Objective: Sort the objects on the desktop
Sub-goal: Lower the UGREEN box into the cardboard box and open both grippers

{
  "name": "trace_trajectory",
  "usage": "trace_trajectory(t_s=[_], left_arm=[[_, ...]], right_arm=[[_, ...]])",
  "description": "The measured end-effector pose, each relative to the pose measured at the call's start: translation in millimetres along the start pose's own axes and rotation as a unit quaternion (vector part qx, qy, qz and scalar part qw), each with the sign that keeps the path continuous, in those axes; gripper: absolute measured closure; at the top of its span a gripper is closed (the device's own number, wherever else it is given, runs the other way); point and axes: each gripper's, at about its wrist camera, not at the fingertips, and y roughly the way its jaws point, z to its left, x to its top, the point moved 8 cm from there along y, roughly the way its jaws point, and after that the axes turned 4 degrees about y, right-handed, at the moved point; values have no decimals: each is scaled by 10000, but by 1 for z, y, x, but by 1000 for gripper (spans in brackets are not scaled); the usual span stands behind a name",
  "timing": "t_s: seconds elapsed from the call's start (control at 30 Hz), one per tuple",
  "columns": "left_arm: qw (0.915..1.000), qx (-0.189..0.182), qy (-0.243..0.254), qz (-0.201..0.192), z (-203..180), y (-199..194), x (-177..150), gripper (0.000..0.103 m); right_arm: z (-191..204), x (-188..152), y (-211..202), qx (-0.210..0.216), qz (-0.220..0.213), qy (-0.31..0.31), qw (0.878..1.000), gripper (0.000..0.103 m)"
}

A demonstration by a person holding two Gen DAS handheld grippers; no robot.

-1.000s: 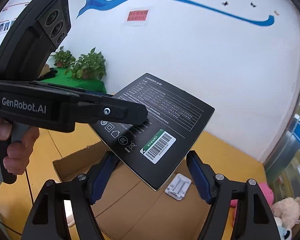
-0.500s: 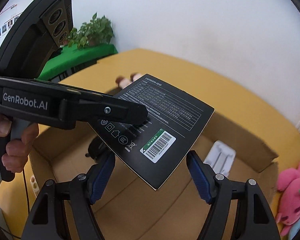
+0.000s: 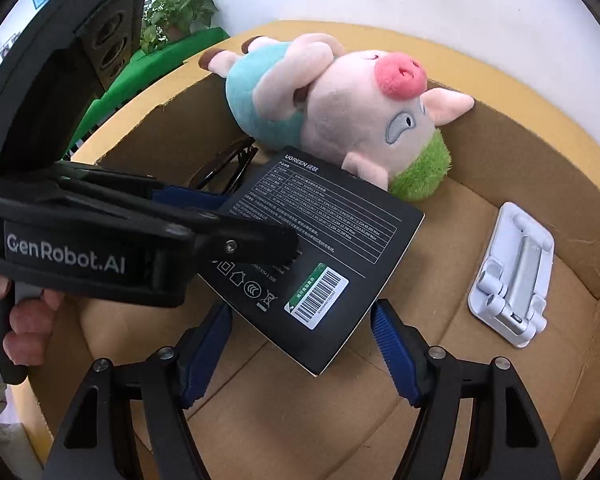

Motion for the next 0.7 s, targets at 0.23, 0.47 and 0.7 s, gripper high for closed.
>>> trace_trajectory(t_s=[0.23,0.47,0.7], left_arm=[[9949,403,433,-812,-13,-62,3,46],[9518,1004,1373,-2552,-69,-164,-35,23],[9372,1058,1550,-2941,-99,-184,-86,21]], right_arm=[[-4,-2,-53,-286,-538,177,9980,29],[6,-28,-142,-1114,-1549,739,9788,0],[41,-88,-176,-1816,-1935,862,9603,0]])
